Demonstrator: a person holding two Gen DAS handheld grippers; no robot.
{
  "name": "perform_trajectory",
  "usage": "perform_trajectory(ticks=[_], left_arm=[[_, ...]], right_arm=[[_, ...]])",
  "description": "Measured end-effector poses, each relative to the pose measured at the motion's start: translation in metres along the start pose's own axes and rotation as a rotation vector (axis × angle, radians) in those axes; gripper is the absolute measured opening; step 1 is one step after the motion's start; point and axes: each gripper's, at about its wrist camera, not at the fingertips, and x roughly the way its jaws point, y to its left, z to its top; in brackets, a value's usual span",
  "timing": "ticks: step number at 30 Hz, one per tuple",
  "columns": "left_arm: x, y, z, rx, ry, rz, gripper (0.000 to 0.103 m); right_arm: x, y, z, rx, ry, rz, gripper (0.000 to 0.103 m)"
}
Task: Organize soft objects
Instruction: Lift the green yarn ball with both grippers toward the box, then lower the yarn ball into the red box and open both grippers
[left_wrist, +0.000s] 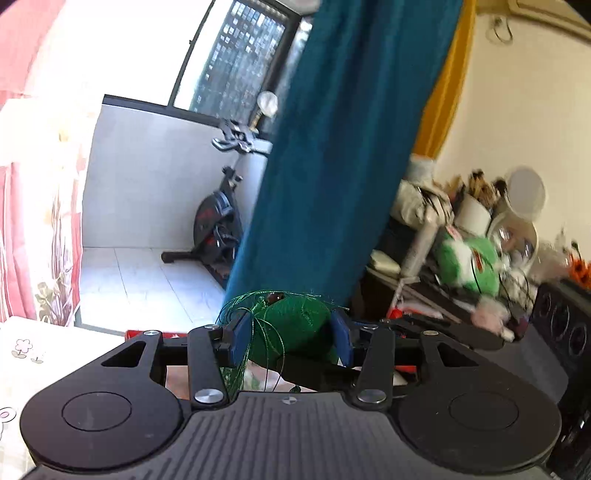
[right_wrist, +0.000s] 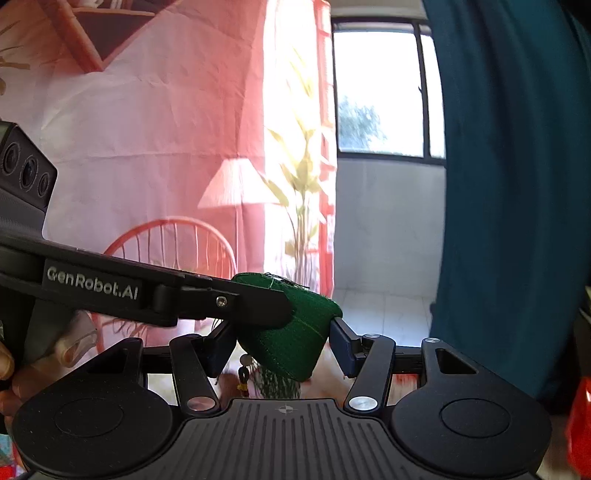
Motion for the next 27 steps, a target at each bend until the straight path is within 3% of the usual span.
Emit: perform_trajectory(ticks=[4, 9, 19, 27], left_arm=[[0.017, 0.017, -0.001, 0.027, -0.006, 0.021, 0.049], [0.046, 0.051, -0.002, -0.011, 0.046, 0.031, 0.050], [0.100, 0.084, -0.018, -0.033, 0.132, 0.054, 0.050], [0.100, 0.094, -0.028, -0.002, 0.150, 0.112, 0.052]], right_arm=[[0.030, -0.006, -0.002, -0.005, -0.027, 0.002, 0.052], [0.072, -0.006, -0.010, -0.103, 0.025, -0.020, 0.052], [0.136, -0.041, -0.040, 0.021, 0.120, 0.002, 0.052], [0.159, -0.046, -0.056, 0.012, 0.222, 0.049, 0.052]])
